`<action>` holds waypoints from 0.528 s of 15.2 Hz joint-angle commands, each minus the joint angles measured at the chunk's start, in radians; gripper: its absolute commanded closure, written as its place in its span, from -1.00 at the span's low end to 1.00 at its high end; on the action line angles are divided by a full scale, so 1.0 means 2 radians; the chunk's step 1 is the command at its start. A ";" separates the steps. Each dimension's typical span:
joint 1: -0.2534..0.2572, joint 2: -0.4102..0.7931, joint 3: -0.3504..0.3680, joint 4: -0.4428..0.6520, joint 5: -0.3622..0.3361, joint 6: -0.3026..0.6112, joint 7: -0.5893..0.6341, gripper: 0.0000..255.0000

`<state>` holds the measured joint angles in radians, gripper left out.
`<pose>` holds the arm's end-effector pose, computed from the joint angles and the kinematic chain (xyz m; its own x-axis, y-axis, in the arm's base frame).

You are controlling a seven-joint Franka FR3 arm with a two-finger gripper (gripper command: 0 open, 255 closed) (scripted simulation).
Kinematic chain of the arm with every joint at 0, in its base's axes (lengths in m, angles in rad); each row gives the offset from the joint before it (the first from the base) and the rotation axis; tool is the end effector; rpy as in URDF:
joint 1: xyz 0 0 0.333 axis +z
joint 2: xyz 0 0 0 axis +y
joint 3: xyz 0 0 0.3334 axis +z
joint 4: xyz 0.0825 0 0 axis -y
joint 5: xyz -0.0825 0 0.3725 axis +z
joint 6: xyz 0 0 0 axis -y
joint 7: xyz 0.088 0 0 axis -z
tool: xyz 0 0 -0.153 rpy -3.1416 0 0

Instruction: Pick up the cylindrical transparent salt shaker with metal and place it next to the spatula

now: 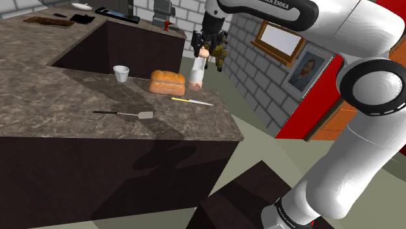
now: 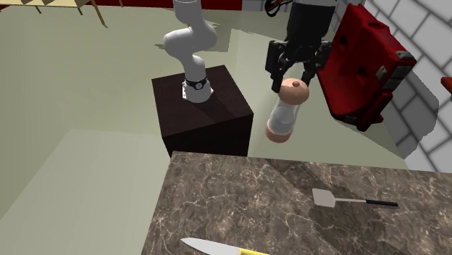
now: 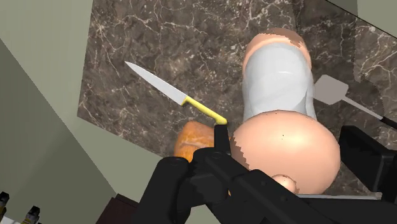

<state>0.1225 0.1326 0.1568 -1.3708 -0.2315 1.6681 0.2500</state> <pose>0.5907 0.1279 0.6275 0.9766 0.0461 0.2099 0.0118 -0.9867 0.1618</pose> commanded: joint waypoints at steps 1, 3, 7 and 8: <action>0.016 0.022 0.010 0.030 -0.009 -0.014 0.023 1.00; 0.033 0.048 0.018 0.067 -0.019 -0.030 0.043 1.00; 0.073 0.113 0.030 0.162 -0.041 -0.071 0.078 1.00; 0.085 0.133 0.032 0.193 -0.048 -0.084 0.085 1.00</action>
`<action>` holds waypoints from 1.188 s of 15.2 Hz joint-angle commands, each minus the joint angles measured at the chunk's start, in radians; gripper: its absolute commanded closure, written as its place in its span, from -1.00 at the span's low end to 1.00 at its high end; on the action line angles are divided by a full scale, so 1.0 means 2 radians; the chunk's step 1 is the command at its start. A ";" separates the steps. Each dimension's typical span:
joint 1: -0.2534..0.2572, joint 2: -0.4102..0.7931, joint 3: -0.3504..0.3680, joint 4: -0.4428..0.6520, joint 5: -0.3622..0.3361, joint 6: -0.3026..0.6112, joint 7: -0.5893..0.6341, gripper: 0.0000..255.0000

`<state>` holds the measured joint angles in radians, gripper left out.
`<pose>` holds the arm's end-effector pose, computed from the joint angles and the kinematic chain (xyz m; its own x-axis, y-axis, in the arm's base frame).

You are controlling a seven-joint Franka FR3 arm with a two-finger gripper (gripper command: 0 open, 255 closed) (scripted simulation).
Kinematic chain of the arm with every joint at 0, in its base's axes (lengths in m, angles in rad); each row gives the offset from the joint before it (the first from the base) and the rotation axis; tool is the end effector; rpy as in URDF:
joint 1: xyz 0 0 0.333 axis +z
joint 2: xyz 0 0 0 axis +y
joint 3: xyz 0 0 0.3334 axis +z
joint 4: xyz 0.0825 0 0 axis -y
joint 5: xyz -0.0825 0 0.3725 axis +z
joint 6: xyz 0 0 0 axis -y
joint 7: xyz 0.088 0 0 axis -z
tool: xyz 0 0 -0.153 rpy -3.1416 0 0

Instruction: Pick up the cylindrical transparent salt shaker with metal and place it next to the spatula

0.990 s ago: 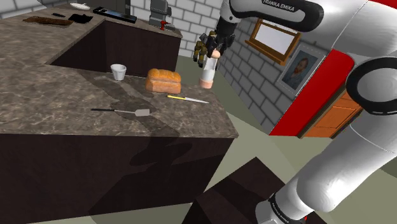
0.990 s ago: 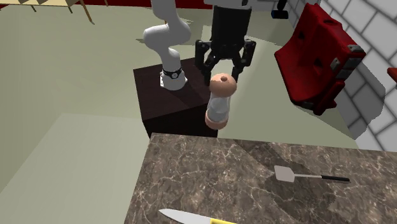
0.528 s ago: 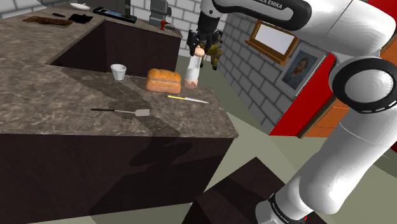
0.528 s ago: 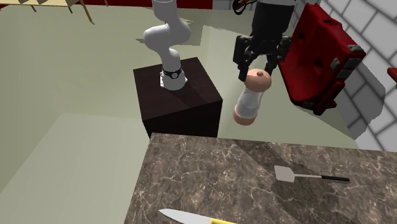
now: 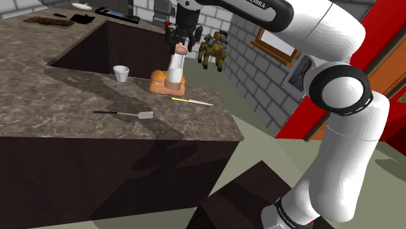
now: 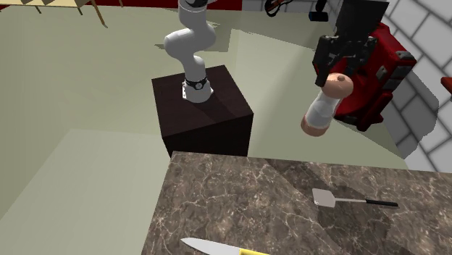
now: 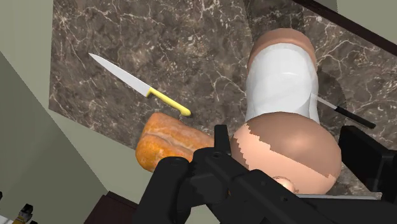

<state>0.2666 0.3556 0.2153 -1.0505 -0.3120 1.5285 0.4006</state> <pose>0.6114 0.2311 0.6261 0.9766 0.0464 0.2100 0.0122 -0.9868 0.1617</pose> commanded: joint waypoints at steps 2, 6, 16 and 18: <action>0.030 0.048 0.004 0.068 -0.015 -0.026 0.021 1.00; 0.021 0.024 0.005 0.002 -0.010 0.015 0.029 1.00; 0.007 -0.007 0.006 -0.113 -0.004 0.098 0.047 1.00; 0.006 -0.010 0.005 -0.132 -0.004 0.112 0.050 1.00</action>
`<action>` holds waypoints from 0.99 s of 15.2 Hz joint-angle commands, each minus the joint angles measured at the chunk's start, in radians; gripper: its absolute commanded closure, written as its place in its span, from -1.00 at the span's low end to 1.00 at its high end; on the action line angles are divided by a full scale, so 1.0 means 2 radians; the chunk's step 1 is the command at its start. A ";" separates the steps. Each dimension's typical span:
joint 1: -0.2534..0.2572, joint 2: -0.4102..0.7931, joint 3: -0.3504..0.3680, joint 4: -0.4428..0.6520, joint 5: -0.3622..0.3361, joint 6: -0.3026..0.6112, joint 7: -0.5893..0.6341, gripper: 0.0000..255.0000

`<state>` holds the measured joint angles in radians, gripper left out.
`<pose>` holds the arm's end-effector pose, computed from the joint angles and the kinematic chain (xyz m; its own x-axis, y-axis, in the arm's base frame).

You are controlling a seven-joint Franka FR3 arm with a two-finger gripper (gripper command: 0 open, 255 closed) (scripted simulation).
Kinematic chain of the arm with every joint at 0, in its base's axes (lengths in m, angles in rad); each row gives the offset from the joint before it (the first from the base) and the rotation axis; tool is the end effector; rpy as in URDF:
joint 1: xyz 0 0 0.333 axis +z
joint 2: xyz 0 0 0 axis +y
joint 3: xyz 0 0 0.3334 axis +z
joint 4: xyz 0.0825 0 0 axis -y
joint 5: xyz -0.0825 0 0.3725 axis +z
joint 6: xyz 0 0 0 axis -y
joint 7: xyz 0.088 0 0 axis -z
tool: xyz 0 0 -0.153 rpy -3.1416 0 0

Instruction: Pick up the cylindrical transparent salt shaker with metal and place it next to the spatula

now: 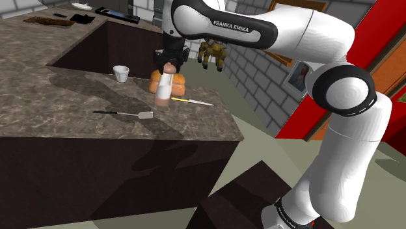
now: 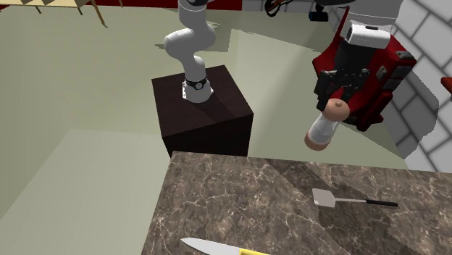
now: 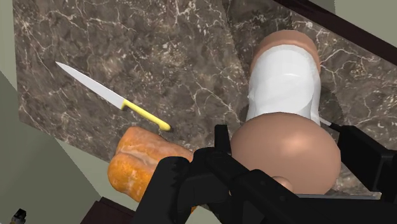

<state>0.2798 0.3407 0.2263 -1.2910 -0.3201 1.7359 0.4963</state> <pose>0.6164 0.2646 0.5448 0.9768 0.0446 0.2096 0.0103 -0.9868 0.1619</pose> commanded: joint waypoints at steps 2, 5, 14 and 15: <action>-0.002 -0.005 0.000 -0.028 0.000 0.023 0.005 1.00; -0.004 -0.008 -0.001 -0.052 -0.001 0.044 0.010 1.00; -0.008 -0.008 -0.002 -0.112 -0.006 0.102 0.025 1.00; -0.008 -0.008 -0.003 -0.118 -0.006 0.108 0.026 1.00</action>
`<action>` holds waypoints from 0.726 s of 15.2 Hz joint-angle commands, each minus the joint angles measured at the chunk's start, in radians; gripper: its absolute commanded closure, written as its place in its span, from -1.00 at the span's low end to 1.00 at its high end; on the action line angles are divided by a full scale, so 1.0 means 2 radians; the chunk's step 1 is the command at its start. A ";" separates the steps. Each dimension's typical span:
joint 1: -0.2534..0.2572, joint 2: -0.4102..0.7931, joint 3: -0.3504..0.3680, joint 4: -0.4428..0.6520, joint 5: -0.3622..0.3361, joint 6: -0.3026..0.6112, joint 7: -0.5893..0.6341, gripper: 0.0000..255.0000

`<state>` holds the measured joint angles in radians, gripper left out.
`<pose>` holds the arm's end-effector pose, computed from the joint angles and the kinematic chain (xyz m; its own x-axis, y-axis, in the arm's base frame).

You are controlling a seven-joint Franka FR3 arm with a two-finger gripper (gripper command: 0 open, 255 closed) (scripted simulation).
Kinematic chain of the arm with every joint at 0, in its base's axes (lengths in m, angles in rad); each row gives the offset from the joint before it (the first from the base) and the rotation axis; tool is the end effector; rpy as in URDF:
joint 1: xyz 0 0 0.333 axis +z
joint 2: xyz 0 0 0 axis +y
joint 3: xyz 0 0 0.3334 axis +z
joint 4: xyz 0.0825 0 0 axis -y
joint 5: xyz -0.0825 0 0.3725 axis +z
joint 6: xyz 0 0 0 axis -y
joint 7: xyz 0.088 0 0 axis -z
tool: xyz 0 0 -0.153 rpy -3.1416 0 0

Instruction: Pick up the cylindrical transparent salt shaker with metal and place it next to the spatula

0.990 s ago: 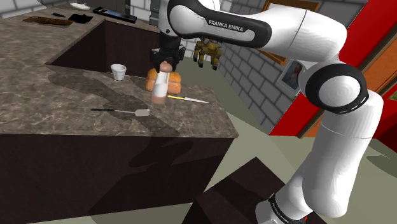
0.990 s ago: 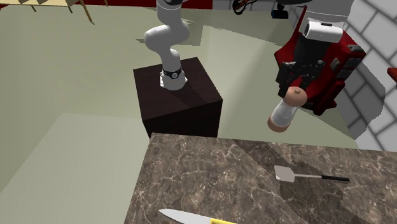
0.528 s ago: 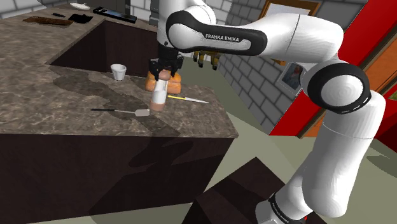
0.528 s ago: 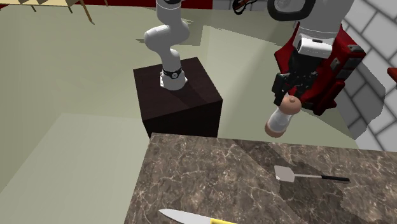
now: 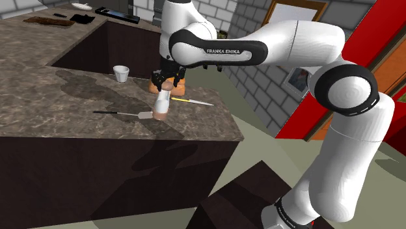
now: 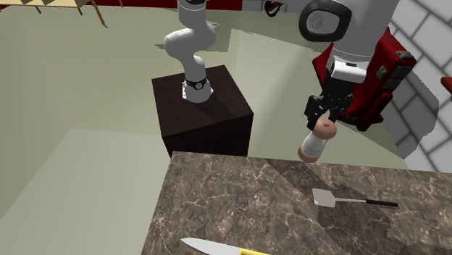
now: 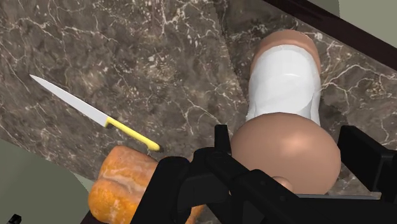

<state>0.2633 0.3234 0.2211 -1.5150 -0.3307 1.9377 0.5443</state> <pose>0.6159 0.2641 0.4683 0.9768 0.0444 0.2097 0.0101 -0.9868 0.1619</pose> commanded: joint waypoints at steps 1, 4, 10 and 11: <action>0.000 0.002 0.000 -0.012 -0.002 0.013 0.004 1.00; -0.001 0.004 -0.001 -0.028 -0.005 0.031 0.009 1.00; -0.001 0.013 -0.004 -0.056 -0.012 0.066 0.020 1.00; -0.001 0.015 -0.004 -0.060 -0.013 0.072 0.022 1.00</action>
<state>0.2623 0.3511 0.2141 -1.6245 -0.3548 2.0690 0.5863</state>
